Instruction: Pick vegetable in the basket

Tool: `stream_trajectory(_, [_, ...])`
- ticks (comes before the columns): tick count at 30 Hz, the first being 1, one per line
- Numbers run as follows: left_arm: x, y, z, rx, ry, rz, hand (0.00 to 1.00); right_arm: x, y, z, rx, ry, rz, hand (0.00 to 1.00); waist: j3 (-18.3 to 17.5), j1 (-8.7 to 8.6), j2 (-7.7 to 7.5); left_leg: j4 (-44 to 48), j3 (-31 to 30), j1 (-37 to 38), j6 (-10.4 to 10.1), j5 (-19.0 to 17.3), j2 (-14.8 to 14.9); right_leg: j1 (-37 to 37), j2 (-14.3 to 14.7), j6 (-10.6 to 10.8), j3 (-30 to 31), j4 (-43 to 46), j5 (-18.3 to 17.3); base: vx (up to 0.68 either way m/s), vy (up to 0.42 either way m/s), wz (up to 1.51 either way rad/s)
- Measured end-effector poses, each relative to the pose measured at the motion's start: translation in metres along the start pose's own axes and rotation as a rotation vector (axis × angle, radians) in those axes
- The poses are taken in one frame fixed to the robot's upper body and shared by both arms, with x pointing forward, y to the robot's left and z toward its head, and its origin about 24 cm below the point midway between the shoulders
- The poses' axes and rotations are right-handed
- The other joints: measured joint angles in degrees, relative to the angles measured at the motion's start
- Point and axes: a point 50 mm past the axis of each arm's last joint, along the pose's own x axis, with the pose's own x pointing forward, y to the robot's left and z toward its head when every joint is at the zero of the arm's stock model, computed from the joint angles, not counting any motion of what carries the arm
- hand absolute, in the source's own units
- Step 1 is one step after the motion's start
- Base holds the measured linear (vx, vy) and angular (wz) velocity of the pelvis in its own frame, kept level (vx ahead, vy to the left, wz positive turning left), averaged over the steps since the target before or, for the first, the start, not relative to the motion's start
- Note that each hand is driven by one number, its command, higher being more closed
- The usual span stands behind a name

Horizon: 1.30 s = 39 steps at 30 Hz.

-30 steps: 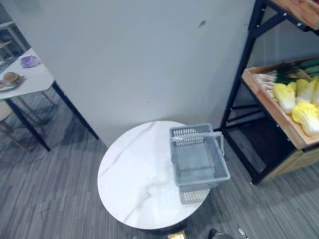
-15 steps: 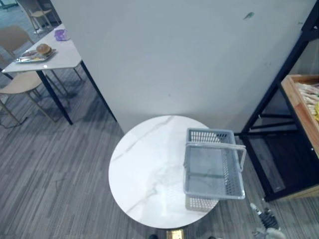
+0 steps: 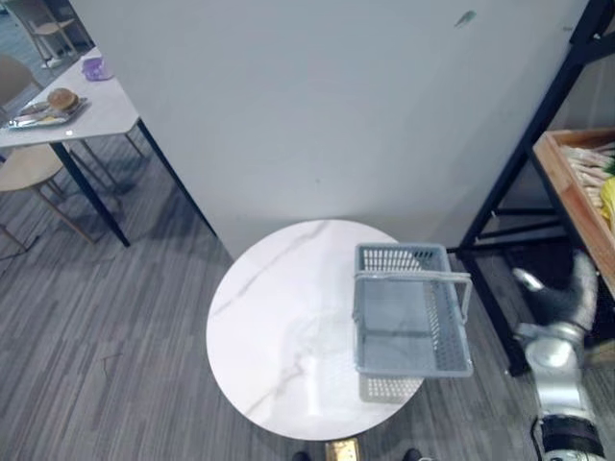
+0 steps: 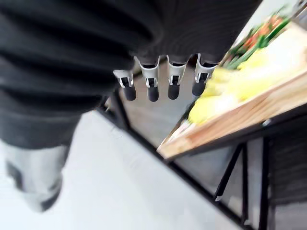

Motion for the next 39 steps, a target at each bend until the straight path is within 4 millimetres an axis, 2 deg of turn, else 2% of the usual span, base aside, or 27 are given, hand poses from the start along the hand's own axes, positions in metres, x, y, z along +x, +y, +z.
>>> stream_trajectory(2, [0.0,0.0,0.002,0.046,-0.011,-0.027,0.0,0.003,0.032,0.032,-0.001,-0.135,0.198,0.0,0.1,0.8,-0.2,0.2,-0.3,-0.4,0.0,0.1,-0.1,-0.2,0.0,-0.1,-0.1,0.0,0.1,0.02,0.005,0.07])
stream_trajectory(3, [0.001,-0.001,0.002,0.057,-0.013,-0.035,0.0,0.003,0.039,0.039,-0.01,-0.169,0.242,0.0,0.2,1.1,-0.3,0.2,-0.4,-0.4,0.0,0.3,-0.1,-0.2,-0.1,-0.1,-0.1,0.0,0.1,0.03,0.004,0.1])
stream_trajectory(5, [0.001,0.0,0.004,0.097,-0.024,-0.057,0.0,0.009,0.068,0.069,-0.065,-0.291,0.406,0.0,0.9,2.02,-0.97,0.2,-1.4,-0.9,0.1,0.9,-0.2,-0.3,-0.1,-0.4,-0.4,0.0,0.3,0.01,-0.002,0.13])
stream_trajectory(6, [0.002,0.001,0.005,0.103,-0.027,-0.059,0.0,0.011,0.074,0.076,-0.081,-0.322,0.441,0.0,1.2,2.41,-1.23,0.2,-1.4,-1.0,0.0,1.2,-0.2,-0.3,-0.1,-0.6,-0.4,-0.1,0.5,-0.04,-0.01,0.12])
stream_trajectory(8, [0.003,0.001,0.011,0.105,-0.047,-0.06,0.0,0.019,0.09,0.106,-0.135,-0.432,0.547,0.0,2.5,3.59,-1.9,0.2,-2.1,-2.6,0.2,2.0,-0.1,-1.4,0.0,-0.9,-0.7,-0.2,1.1,-0.06,-0.007,0.14])
stream_trajectory(12, [0.005,0.001,0.021,0.076,-0.064,-0.056,0.0,0.032,0.095,0.132,-0.17,-0.493,0.589,0.0,5.1,5.26,-2.16,0.1,-3.1,-4.2,0.6,3.0,-0.3,-2.3,-0.1,-1.0,-0.8,-0.6,2.2,-0.09,0.016,0.14])
stream_trajectory(19, [0.006,0.003,0.018,0.04,-0.04,-0.054,0.0,0.032,0.095,0.133,-0.178,-0.488,0.6,0.0,6.4,5.69,-2.63,-0.2,-3.0,-4.7,0.9,3.3,-0.5,-2.8,-0.1,-0.7,0.2,-1.4,2.9,-0.06,0.016,-0.03])
stream_trajectory(27, [0.006,0.002,0.021,0.009,-0.04,-0.067,0.0,0.036,0.096,0.121,-0.201,-0.431,0.623,0.0,6.9,4.64,-2.79,-0.2,-2.8,-5.0,1.0,3.3,-0.5,-3.2,0.0,-0.7,0.6,-1.5,2.9,0.03,-0.001,-0.02])
stream_trajectory(34, [0.007,0.004,0.022,-0.007,-0.041,-0.059,0.0,0.037,0.099,0.096,-0.364,-0.381,0.666,0.0,7.3,4.4,-3.5,-0.1,-1.9,-4.5,0.9,3.3,-0.6,-3.2,0.0,-0.7,1.5,-1.6,3.0,0.04,-0.002,-0.06])
stream_trajectory(39, [0.007,0.003,0.021,-0.001,-0.04,-0.064,0.0,0.04,0.095,0.073,-0.507,-0.338,0.682,0.0,7.4,4.41,-3.41,-0.2,-1.8,-4.5,0.9,3.3,-0.7,-3.2,-0.1,-0.7,1.7,-2.0,3.5,0.0,0.002,-0.02])
